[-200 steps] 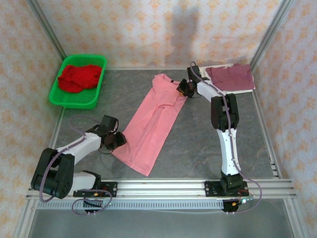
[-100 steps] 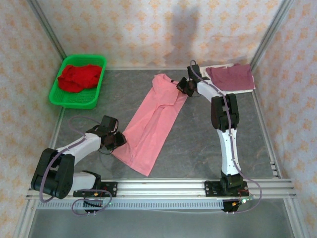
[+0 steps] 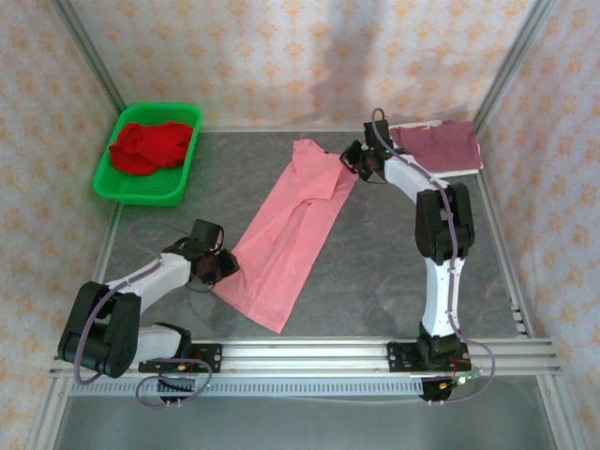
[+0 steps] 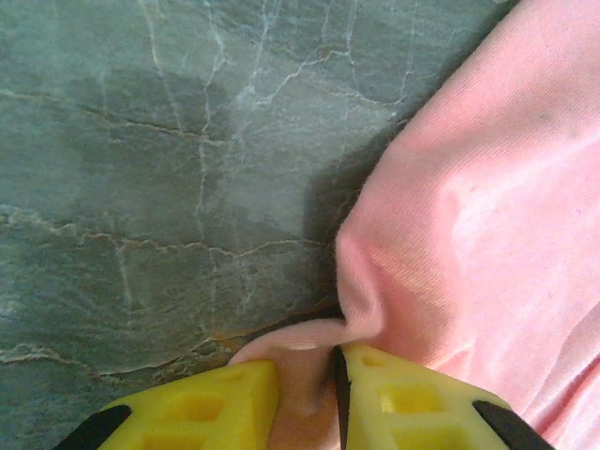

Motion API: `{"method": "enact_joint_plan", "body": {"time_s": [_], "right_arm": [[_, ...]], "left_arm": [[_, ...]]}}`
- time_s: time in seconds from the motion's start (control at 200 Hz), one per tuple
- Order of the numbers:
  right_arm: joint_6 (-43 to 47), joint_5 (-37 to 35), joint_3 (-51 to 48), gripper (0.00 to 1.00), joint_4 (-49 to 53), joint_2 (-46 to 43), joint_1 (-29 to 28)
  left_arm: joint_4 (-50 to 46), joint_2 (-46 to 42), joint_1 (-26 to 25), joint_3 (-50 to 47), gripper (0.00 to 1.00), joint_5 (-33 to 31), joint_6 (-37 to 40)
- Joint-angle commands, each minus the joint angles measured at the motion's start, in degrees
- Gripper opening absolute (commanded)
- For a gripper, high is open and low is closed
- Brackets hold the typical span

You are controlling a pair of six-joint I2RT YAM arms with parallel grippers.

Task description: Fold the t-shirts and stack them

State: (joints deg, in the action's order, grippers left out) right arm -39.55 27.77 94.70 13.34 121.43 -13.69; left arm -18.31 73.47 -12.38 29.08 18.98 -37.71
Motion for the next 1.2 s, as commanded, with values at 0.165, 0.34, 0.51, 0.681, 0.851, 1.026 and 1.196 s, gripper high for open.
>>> {"method": "enact_joint_plan", "body": {"time_s": [0.165, 0.34, 0.51, 0.681, 0.851, 1.026, 1.196], "right_arm": [[-4.05, -4.38, -4.30, 0.00, -1.33, -2.26, 0.16], [-4.39, -5.91, -4.04, 0.00, 0.27, 1.88, 0.22], [-5.19, -7.10, -4.39, 0.00, 0.21, 4.08, 0.21], [-5.05, -6.17, -2.99, 0.00, 0.28, 6.23, 0.19], [-3.68, -6.58, -2.47, 0.16, 0.27, 4.53, 0.08], [1.95, -10.70, 0.65, 0.29, 7.05, 0.17, -0.56], [5.89, -15.01, 2.01, 0.35, 12.48, -2.81, -3.24]], "left_arm": [[-5.89, 0.14, -0.27, -4.03, 0.27, -3.53, -1.52], [-8.45, -4.45, -0.27, -4.99, 0.27, -2.21, -3.19], [-13.05, -11.13, -0.34, -6.54, 0.27, -1.86, -4.28], [-13.11, -16.25, -0.28, -9.18, 0.27, 0.25, -5.69], [-14.79, -19.84, -0.28, -6.58, 0.29, 0.94, -4.66], [-14.37, -20.22, -0.29, 0.09, 0.33, 2.57, -2.53], [-10.62, -14.30, -0.28, 5.51, 0.33, 2.64, -0.81]]}}
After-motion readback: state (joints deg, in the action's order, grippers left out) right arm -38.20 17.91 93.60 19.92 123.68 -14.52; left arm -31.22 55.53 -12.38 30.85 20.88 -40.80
